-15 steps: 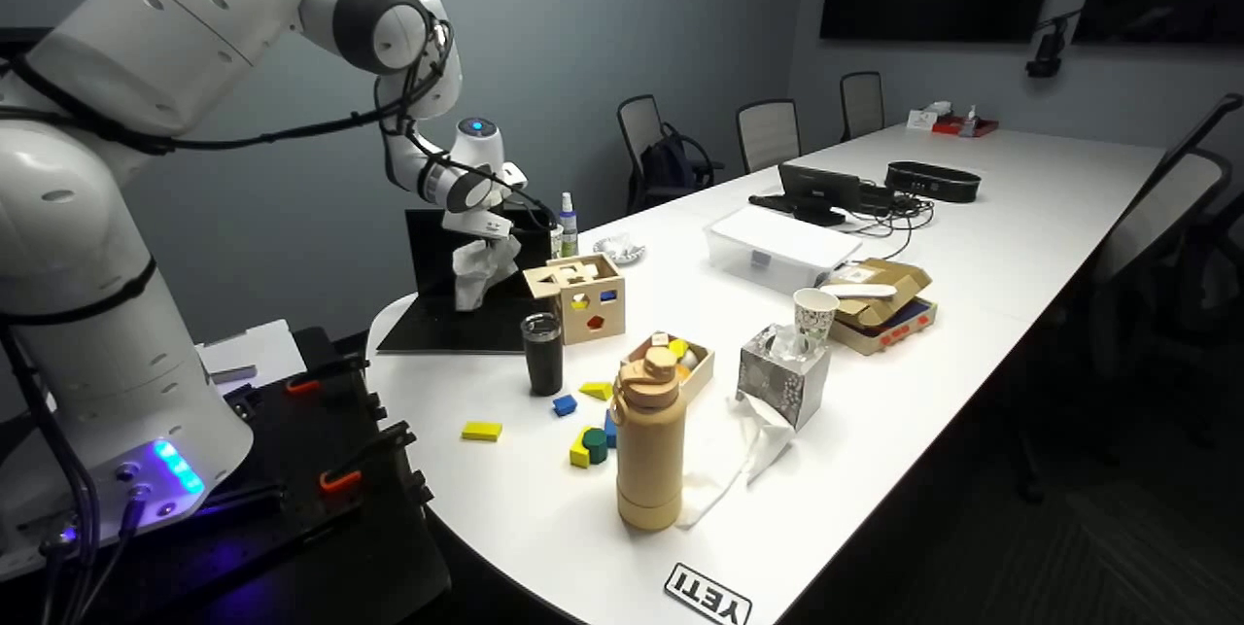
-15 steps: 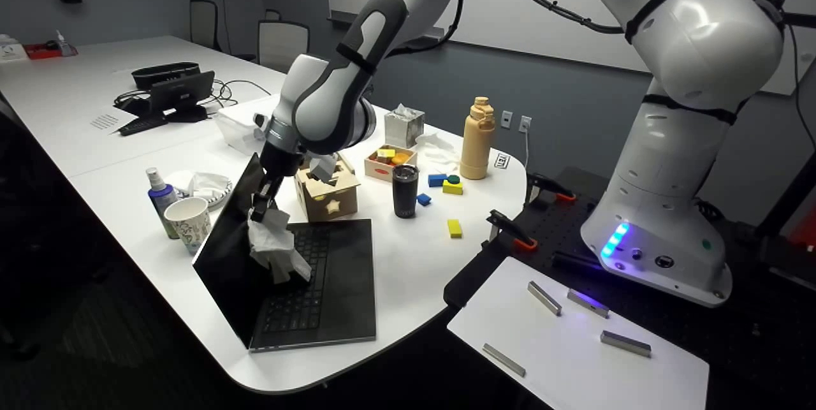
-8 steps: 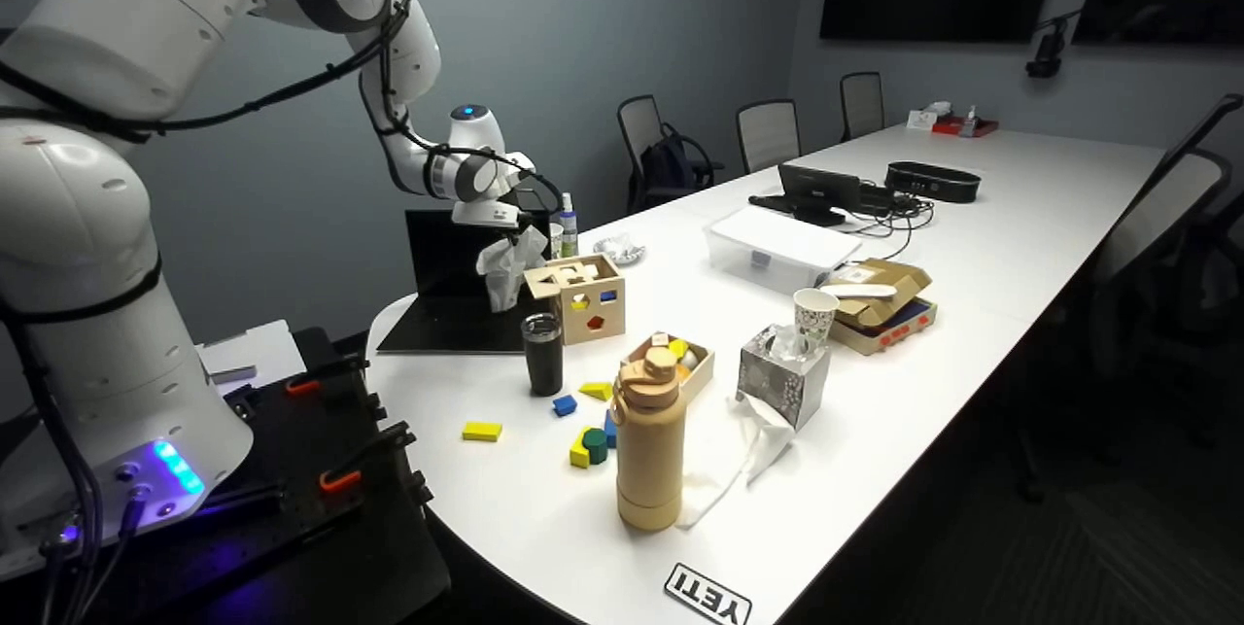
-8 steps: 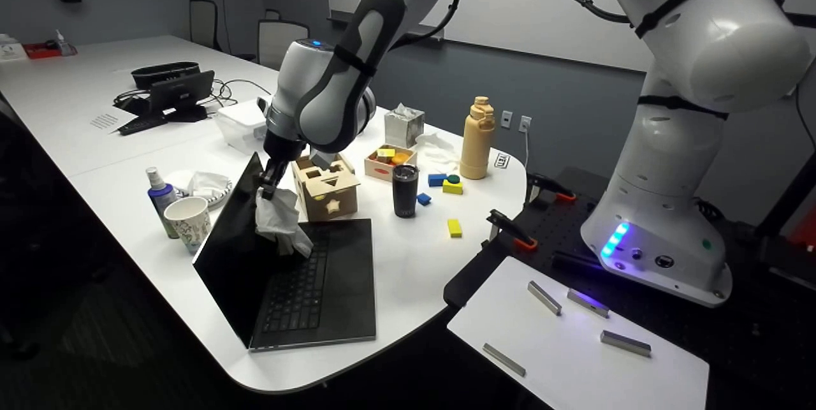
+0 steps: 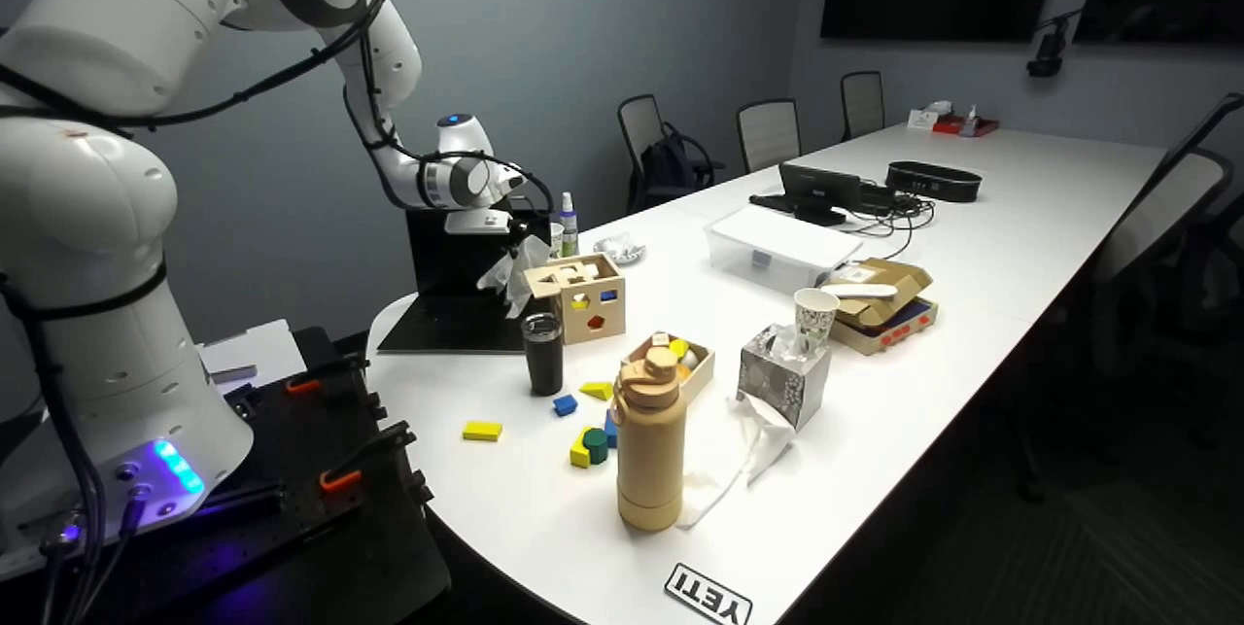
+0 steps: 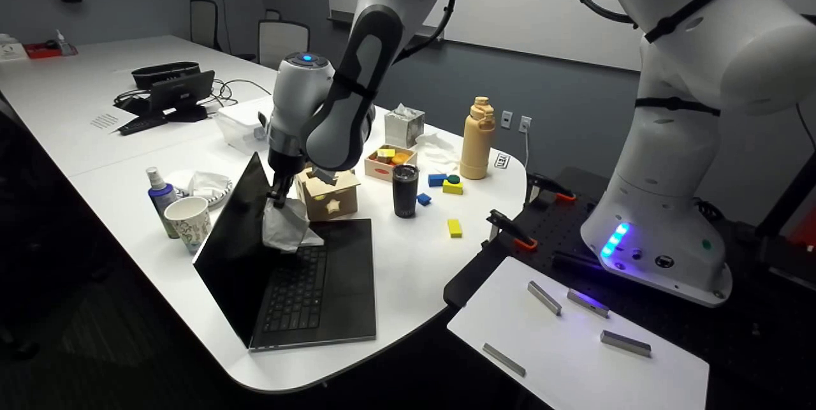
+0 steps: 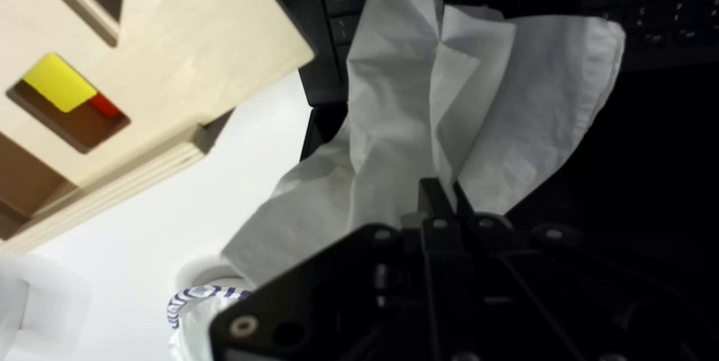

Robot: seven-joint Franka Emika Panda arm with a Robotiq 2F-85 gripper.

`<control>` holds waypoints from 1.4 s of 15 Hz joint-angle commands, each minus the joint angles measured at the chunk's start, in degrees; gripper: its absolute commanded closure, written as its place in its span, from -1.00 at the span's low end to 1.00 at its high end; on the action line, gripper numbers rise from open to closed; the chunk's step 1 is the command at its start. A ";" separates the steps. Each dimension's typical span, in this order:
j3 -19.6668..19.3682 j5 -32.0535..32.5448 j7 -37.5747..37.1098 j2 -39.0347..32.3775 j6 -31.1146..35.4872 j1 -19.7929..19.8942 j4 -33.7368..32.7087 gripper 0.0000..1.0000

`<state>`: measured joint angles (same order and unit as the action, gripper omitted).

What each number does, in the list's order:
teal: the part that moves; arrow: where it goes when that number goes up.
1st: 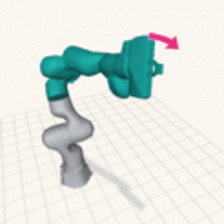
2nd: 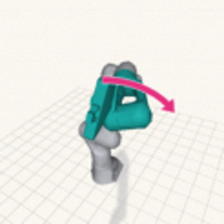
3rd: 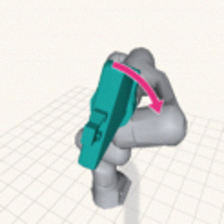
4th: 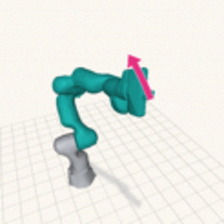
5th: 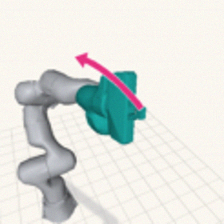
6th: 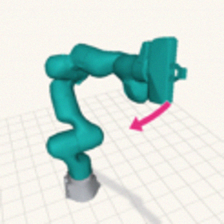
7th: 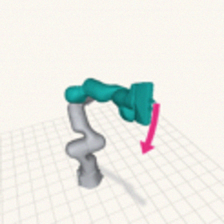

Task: Clean up when doing the task

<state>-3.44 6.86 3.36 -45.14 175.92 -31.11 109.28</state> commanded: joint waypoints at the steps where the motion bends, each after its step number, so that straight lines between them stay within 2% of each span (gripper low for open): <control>1: -3.74 1.82 -4.07 -1.64 -1.25 -3.93 -1.15 1.00; 6: -4.68 1.70 -4.14 -5.38 -1.56 -4.99 -3.56 1.00; 11: -3.56 1.54 -3.46 -9.71 -1.36 -4.33 -8.18 1.00; 15: 2.42 1.53 -0.78 -10.53 -2.00 -0.35 -9.92 1.00; 21: 15.05 2.43 5.02 -9.71 -5.39 8.01 -9.20 1.00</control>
<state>5.74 8.19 5.40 -55.59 172.94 -27.34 100.32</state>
